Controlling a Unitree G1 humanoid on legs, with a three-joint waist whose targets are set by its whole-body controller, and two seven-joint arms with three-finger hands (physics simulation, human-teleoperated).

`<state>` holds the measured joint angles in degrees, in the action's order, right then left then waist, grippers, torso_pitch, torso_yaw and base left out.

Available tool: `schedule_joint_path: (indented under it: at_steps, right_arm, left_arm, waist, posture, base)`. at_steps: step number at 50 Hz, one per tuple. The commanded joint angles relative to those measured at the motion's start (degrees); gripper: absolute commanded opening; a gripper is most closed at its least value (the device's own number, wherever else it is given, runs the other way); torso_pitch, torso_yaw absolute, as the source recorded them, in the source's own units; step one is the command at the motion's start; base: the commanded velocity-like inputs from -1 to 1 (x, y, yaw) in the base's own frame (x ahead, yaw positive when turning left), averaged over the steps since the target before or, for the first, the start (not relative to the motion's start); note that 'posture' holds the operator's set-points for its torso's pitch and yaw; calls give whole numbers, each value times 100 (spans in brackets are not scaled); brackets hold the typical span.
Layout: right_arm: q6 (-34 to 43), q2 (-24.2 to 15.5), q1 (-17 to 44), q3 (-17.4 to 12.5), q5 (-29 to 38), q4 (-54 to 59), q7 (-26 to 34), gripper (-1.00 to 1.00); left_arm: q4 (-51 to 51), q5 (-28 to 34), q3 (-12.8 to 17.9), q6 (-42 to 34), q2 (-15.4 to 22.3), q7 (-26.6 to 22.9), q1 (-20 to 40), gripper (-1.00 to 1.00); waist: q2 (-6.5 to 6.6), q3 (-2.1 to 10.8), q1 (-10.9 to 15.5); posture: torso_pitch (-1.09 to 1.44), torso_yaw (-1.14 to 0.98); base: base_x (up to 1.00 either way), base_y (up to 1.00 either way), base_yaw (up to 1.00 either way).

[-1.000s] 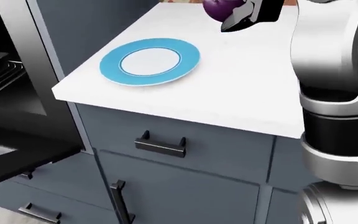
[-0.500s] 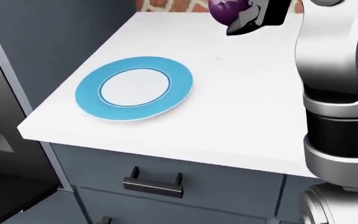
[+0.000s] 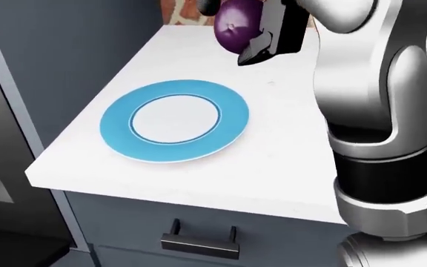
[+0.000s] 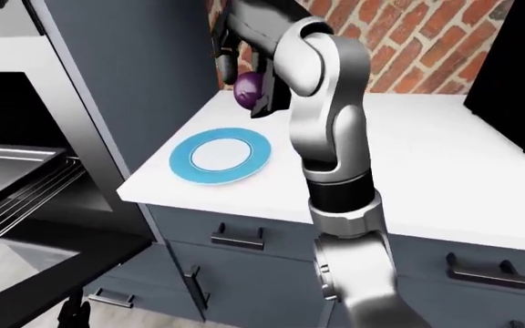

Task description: Pick the eggplant from the oven and place it on the plate on the counter.

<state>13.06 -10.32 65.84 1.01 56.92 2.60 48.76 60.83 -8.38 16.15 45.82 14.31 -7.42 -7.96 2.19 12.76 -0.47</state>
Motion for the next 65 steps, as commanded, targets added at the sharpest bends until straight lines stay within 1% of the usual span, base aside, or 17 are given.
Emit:
schedule_joint_path:
  at_steps: [1, 6, 9, 14, 16, 21, 24, 28, 32, 36, 40, 43, 46, 51, 56, 62, 65]
  right_arm:
    - [-57, 44, 195, -34, 56, -119, -196, -98]
    - [-120, 346, 185, 69, 115, 191, -633, -98]
    - [-223, 503, 204, 127, 125, 634, -1064, -98]
    - [-293, 754, 545, 183, 48, 1507, -1921, -98]
    - [-288, 861, 619, 232, 42, 1746, -2153, -98]
    - [-338, 1077, 752, 280, -50, 2280, -2688, -98]
    - [-391, 1194, 779, 297, -163, 2648, -3105, -98]
    - [-440, 1332, 852, 329, -284, 3089, -3614, -98]
    - [-511, 1437, 922, 372, -336, 3632, -4151, -98]
    - [-611, 1491, 1031, 380, -418, 3964, -4496, -98]
    - [-700, 1543, 1221, 376, -508, 4274, -4882, -98]
    - [-752, 1569, 1312, 390, -554, 4516, -5030, -98]
    - [-745, 1526, 1495, 344, -645, 4610, -5085, -98]
    - [-765, 1512, 1618, 340, -732, 4794, -5243, -98]
    - [-853, 1529, 1746, 323, -818, 5121, -5539, -99]
    - [-1008, 1544, 1872, 285, -980, 5652, -6030, -100]
    - [-1020, 1573, 1900, 307, -1002, 5814, -6159, -100]
  left_arm:
    - [-128, -60, 27, 178, 87, 15, 73, 100]
    - [-7, -122, -4, 257, 109, -5, 111, 100]
    - [74, -157, -19, 318, 118, -22, 123, 100]
    - [200, -243, -27, 437, 144, -84, 132, 100]
    - [238, -271, -33, 472, 151, -107, 119, 100]
    - [996, -439, -11, 730, 209, -234, 341, 100]
    - [1169, -603, -28, 849, 235, -361, 374, 100]
    - [1293, -769, -63, 886, 249, -477, 395, 100]
    - [1423, -854, -93, 974, 264, -523, 394, 100]
    - [1525, -949, -89, 1008, 279, -580, 394, 100]
    - [1561, -1044, -80, 1031, 296, -674, 374, 100]
    - [1560, -1134, -56, 1036, 304, -779, 364, 100]
    - [1575, -1157, -71, 1059, 304, -790, 369, 100]
    - [1579, -1183, -88, 1051, 308, -784, 382, 100]
    - [1583, -1221, -83, 1021, 337, -807, 382, 100]
    - [1545, -1332, -34, 955, 387, -922, 388, 100]
    - [1517, -1392, -11, 949, 408, -992, 373, 100]
  waist:
    - [35, 66, 2]
    - [61, 55, -16]
    - [79, 54, -32]
    - [104, 64, -56]
    - [113, 59, -62]
    - [129, 28, -58]
    - [135, -13, -57]
    - [131, -117, -55]
    - [138, -260, -54]
    - [138, -432, -55]
    - [137, -635, -56]
    - [135, -799, -53]
    - [127, -950, -47]
    - [103, -1192, -23]
    - [91, -1294, -13]
    - [87, -1338, 1]
    - [85, -1349, 5]
  posture:
    - [-30, 0]
    - [-30, 0]
    - [-30, 0]
    - [-30, 0]
    - [-30, 0]
    - [-29, 0]
    - [-27, 0]
    - [-23, 0]
    - [-19, 0]
    - [-15, 0]
    - [-11, 0]
    - [-8, 0]
    - [-5, 0]
    - [0, 0]
    - [0, 0]
    - [0, 0]
    - [0, 0]
  base:
    - [0, 0, 0]
    - [0, 0, 0]
    - [0, 0, 0]
    - [0, 0, 0]
    - [0, 0, 0]
    - [0, 0, 0]
    - [0, 0, 0]
    - [0, 0, 0]
    - [0, 0, 0]
    - [0, 0, 0]
    - [0, 0, 0]
    - [0, 0, 0]
    - [0, 0, 0]
    - [0, 0, 0]
    - [0, 0, 0]
    - [0, 0, 0]
    - [0, 0, 0]
